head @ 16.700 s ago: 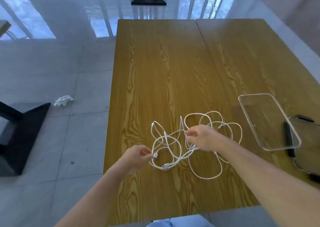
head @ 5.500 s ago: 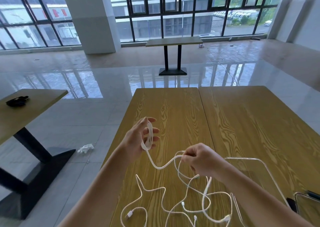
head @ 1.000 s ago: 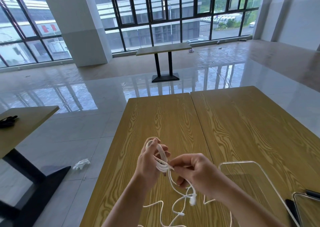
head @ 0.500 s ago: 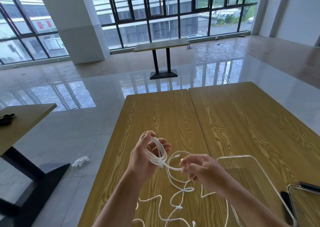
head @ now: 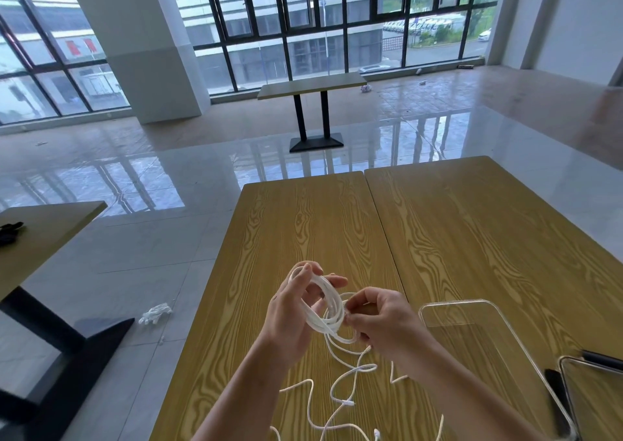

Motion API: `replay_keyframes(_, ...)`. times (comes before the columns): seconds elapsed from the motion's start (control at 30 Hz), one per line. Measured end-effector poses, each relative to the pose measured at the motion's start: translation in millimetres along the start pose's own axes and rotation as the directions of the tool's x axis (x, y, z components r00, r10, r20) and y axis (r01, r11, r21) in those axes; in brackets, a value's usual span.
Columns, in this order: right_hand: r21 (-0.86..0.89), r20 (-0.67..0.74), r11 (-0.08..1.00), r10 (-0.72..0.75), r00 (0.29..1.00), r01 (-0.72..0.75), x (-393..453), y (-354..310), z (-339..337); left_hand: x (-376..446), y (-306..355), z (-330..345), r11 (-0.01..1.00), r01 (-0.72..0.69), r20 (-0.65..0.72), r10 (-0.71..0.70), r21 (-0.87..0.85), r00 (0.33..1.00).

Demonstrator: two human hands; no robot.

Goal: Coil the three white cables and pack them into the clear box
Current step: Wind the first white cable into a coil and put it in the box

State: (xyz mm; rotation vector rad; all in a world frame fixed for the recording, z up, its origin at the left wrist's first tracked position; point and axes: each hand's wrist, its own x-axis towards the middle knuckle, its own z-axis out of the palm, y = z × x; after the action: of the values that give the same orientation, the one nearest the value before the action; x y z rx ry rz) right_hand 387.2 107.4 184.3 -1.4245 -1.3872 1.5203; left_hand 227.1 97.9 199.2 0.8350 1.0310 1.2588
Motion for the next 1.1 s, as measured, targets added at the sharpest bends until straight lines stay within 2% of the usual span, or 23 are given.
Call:
replay_keyframes(0.07,-0.038,0.048,0.999,-0.005,0.999,0.007,0,0,-1,0,0,-1,1.000,0.019,0.024,-0.019,0.002,1.000)
replay_keyframes(0.17,0.045,0.128,0.999,-0.007,0.992,0.001,-1,-3,-2,1,0,-2,0.997,0.071,0.069,-0.071,0.003,0.995)
replay_keyframes(0.47,0.212,0.174,0.977,-0.012,0.985,-0.025,-2,0,2,4,-2,-14,0.986,0.161,0.098,-0.165,0.048,0.981)
replay_keyframes(0.63,0.269,0.186,0.962,-0.006,0.982,-0.045,0,3,5,4,-3,-17,0.982,0.165,0.122,-0.175,0.089,0.977)
replay_keyframes(0.83,0.333,0.266,0.937,0.010,0.964,-0.102,2,9,5,1,-5,-21,0.975,0.161,0.147,-0.184,0.153,0.972)
replay_keyframes(1.1,0.434,0.323,0.894,-0.041,0.946,-0.109,0,11,5,-1,-5,-23,0.971,0.150,0.139,-0.177,0.186,0.974)
